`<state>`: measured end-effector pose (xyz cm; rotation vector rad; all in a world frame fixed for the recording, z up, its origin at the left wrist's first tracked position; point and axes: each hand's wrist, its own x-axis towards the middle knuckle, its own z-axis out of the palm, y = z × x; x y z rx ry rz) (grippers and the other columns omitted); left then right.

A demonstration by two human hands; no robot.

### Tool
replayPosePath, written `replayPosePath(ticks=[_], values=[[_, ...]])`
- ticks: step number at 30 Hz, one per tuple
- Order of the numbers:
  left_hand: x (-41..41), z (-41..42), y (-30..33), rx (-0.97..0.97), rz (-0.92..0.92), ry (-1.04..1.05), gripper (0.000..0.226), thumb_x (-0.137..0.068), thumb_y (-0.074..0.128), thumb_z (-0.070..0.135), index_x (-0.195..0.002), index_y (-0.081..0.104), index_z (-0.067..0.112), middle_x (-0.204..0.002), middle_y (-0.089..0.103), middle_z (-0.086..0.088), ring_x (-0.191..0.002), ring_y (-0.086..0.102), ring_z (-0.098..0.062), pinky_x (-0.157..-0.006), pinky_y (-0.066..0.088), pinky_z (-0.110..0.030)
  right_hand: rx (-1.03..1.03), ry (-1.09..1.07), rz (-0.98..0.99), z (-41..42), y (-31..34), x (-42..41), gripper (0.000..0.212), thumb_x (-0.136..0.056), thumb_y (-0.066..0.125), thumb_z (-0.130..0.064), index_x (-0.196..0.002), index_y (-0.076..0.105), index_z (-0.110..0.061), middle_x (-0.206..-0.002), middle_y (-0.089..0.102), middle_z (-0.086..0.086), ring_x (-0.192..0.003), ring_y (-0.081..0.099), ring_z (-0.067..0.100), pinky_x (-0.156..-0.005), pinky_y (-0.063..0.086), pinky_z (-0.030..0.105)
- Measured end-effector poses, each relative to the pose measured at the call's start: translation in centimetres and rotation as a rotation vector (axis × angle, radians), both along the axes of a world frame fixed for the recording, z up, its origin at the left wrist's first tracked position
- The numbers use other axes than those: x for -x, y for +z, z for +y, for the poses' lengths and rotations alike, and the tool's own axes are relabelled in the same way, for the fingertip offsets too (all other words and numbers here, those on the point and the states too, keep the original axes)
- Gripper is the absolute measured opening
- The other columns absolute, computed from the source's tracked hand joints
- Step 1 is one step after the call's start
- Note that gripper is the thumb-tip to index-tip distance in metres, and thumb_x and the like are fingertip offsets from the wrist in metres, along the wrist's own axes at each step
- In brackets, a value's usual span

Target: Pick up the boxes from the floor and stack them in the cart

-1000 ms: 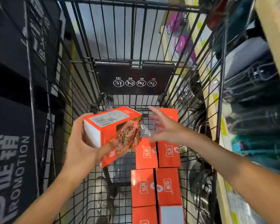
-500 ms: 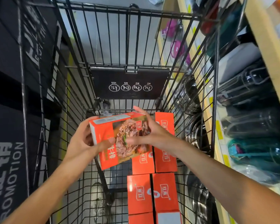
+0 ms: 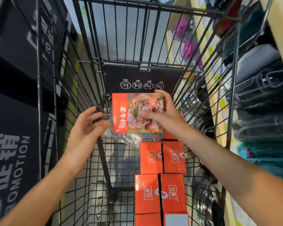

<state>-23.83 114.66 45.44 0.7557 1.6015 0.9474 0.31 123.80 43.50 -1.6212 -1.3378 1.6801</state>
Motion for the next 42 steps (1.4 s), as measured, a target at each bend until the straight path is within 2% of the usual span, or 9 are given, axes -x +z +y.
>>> replayPosePath(ticks=[5, 12, 16, 19, 23, 26, 32, 36, 42], values=[[0.5, -1.1, 0.7, -0.035, 0.015, -0.045, 0.051, -0.092, 0.068, 0.017, -0.138, 0.052, 0.031, -0.127, 0.065, 0.010, -0.113, 0.065, -0.009, -0.099, 0.049, -0.031, -0.121, 0.010, -0.341, 1.2, -1.7, -0.3, 0.091, -0.069, 0.088, -0.049, -0.140, 0.032, -0.042, -0.125, 0.051, -0.002, -0.106, 0.056, 0.012, -0.083, 0.043, 0.024], [0.1, -2.1, 0.6, -0.052, 0.014, -0.107, 0.048, -0.091, 0.067, 0.018, -0.135, 0.054, 0.032, -0.128, 0.065, 0.010, -0.113, 0.066, -0.013, -0.090, 0.053, -0.022, -0.151, 0.273, -1.038, -2.1, -6.4, 0.4, 0.098, -0.073, 0.068, -0.074, -0.149, 0.026, -0.028, -0.140, 0.034, 0.013, -0.126, 0.044, 0.035, -0.102, 0.038, 0.043], [0.1, -2.4, 0.3, -0.077, 0.031, -0.118, 0.047, -0.090, 0.067, 0.020, -0.133, 0.055, 0.034, -0.128, 0.064, 0.011, -0.113, 0.066, -0.013, -0.093, 0.049, -0.027, -0.170, 0.396, -1.184, -3.5, -10.1, 1.3, 0.117, -0.077, 0.047, -0.088, -0.161, -0.001, -0.022, -0.168, -0.016, 0.008, -0.153, -0.017, 0.036, -0.121, -0.012, 0.056], [0.2, -2.7, 0.5, -0.081, 0.039, -0.119, 0.047, -0.087, 0.068, 0.021, -0.131, 0.056, 0.033, -0.126, 0.064, 0.011, -0.114, 0.065, -0.013, -0.090, 0.054, -0.027, -0.104, 0.391, -1.164, -3.4, -11.3, 1.7, 0.117, -0.080, 0.044, -0.086, -0.160, -0.016, -0.023, -0.163, -0.033, 0.009, -0.146, -0.036, 0.036, -0.120, -0.012, 0.062], [1.0, -3.1, 1.5, -0.086, 0.048, -0.138, 0.054, -0.084, 0.067, 0.025, -0.135, 0.053, 0.032, -0.126, 0.063, 0.007, -0.114, 0.065, -0.016, -0.097, 0.051, -0.033, -0.053, 0.354, -1.000, -2.9, -9.1, 1.2, 0.124, -0.073, 0.052, -0.089, -0.160, -0.011, -0.028, -0.168, -0.018, 0.005, -0.154, -0.019, 0.033, -0.123, -0.006, 0.058], [1.6, -3.6, 4.3, -0.098, 0.065, -0.214, 0.065, -0.082, 0.067, 0.024, -0.143, 0.046, 0.030, -0.124, 0.063, 0.001, -0.110, 0.065, -0.020, -0.101, 0.050, -0.035, -0.109, 0.275, -0.759, -4.5, -5.1, 0.6, 0.113, -0.079, 0.064, -0.074, -0.161, 0.004, -0.026, -0.169, 0.014, 0.006, -0.154, 0.016, 0.029, -0.124, 0.022, 0.051], [4.0, -4.2, 13.4, -0.247, 0.329, -0.558, 0.068, -0.091, 0.071, 0.020, -0.150, 0.038, 0.026, -0.132, 0.059, 0.010, -0.121, 0.056, -0.002, -0.105, 0.041, -0.016, -0.162, 0.330, -0.636, -8.8, 5.8, -0.1, 0.081, -0.090, 0.068, -0.054, -0.157, 0.030, -0.028, -0.158, 0.039, -0.005, -0.139, 0.045, 0.017, -0.116, 0.037, 0.038], [5.3, -4.3, 19.6, -0.373, 0.493, -0.740, 0.079, -0.089, 0.070, 0.037, -0.155, 0.025, 0.038, -0.148, 0.045, 0.018, -0.136, 0.040, 0.005, -0.117, 0.032, -0.024, -0.223, 0.264, -0.603, -12.1, 14.9, -0.4, 0.066, -0.088, 0.066, -0.052, -0.147, 0.047, -0.030, -0.142, 0.058, -0.007, -0.131, 0.055, 0.015, -0.110, 0.044, 0.037], [4.4, -5.7, 27.8, -0.611, 0.722, -1.038, 0.077, -0.093, 0.063, 0.046, -0.156, 0.021, 0.036, -0.153, 0.029, 0.022, -0.139, 0.022, 0.008, -0.118, 0.018, -0.016, -0.374, 0.174, -0.649, -19.5, 26.9, -1.4, 0.063, -0.093, 0.060, -0.058, -0.150, 0.039, -0.040, -0.149, 0.049, -0.016, -0.136, 0.046, 0.004, -0.113, 0.042, 0.036]])
